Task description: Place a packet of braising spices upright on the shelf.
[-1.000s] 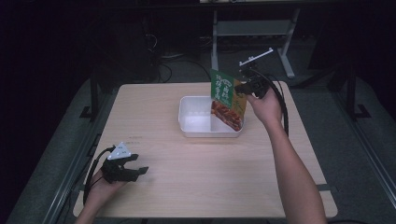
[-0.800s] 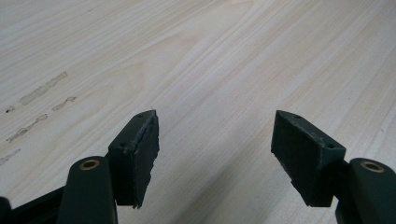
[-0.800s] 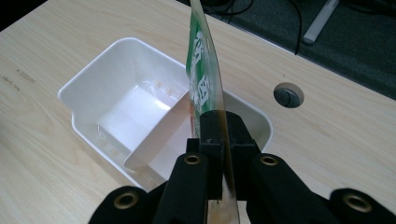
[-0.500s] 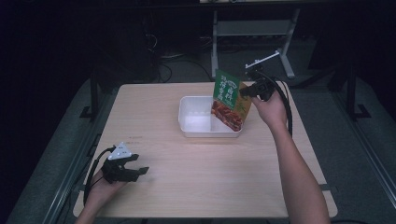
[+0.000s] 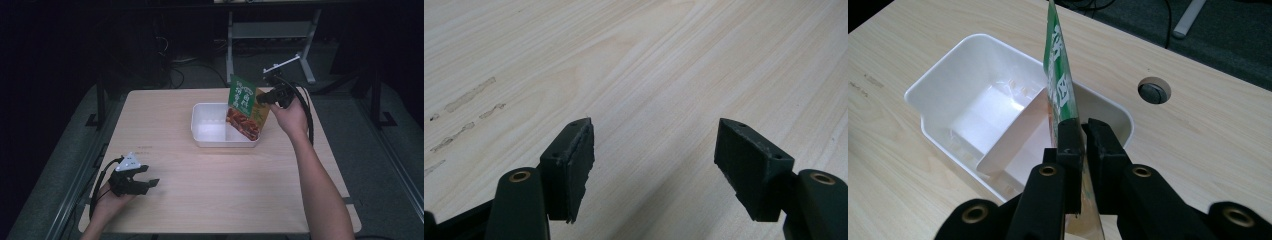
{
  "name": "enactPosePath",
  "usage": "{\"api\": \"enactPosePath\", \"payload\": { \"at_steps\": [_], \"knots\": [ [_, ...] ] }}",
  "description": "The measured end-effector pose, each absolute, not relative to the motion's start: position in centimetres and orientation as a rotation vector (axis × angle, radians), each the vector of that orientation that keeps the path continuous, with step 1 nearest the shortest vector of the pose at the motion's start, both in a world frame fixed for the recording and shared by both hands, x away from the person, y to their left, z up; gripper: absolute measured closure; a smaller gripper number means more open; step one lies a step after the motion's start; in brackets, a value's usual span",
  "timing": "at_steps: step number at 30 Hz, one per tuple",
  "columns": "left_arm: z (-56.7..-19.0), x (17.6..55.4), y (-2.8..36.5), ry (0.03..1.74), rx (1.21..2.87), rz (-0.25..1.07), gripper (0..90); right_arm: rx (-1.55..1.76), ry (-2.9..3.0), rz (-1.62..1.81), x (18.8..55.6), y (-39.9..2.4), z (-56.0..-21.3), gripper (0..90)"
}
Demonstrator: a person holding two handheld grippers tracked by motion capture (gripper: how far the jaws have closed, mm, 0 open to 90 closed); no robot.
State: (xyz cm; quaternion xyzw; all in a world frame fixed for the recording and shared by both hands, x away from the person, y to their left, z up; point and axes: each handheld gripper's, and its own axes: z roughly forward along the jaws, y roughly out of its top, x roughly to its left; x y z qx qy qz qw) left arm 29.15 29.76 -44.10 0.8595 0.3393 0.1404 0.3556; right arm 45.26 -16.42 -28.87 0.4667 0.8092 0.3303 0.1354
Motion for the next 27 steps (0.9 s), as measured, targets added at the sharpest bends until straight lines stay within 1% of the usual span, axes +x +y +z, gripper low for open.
{"api": "enactPosePath", "payload": {
  "at_steps": [1,3,5,7,9,12,13,14,19,27],
  "knots": [
    [-44.1,29.1,29.8,0.877,2.220,0.363,31.9,1.356,2.348,0.962,45.2,-16.6,-28.8,80.2],
    [-44.1,29.1,29.8,0.875,2.222,0.365,31.9,1.361,2.348,0.964,45.2,-16.6,-28.8,78.4],
    [-44.1,29.1,29.7,0.874,2.224,0.365,31.9,1.372,2.348,0.982,45.1,-16.9,-28.8,72.2],
    [-44.1,29.1,29.7,0.875,2.223,0.365,31.8,1.373,2.348,0.985,45.0,-17.0,-28.8,71.0],
    [-44.1,29.1,29.7,0.878,2.222,0.365,31.6,1.381,2.348,0.995,44.9,-17.2,-28.8,66.3],
    [-44.1,29.1,29.7,0.879,2.221,0.365,31.5,1.381,2.350,1.005,44.7,-17.5,-28.8,63.4],
    [-44.1,29.1,29.7,0.879,2.221,0.365,31.5,1.385,2.347,1.017,44.5,-17.6,-28.8,60.8],
    [-44.1,29.2,29.7,0.877,2.222,0.366,31.5,1.385,2.347,1.017,44.5,-17.6,-28.8,60.8],
    [-44.0,29.1,29.7,0.877,2.222,0.367,31.3,1.386,2.346,1.028,44.0,-17.9,-29.0,54.6],
    [-44.0,29.1,29.7,0.878,2.221,0.367,31.3,1.409,2.348,1.053,43.2,-19.0,-29.5,52.0]
  ]
}}
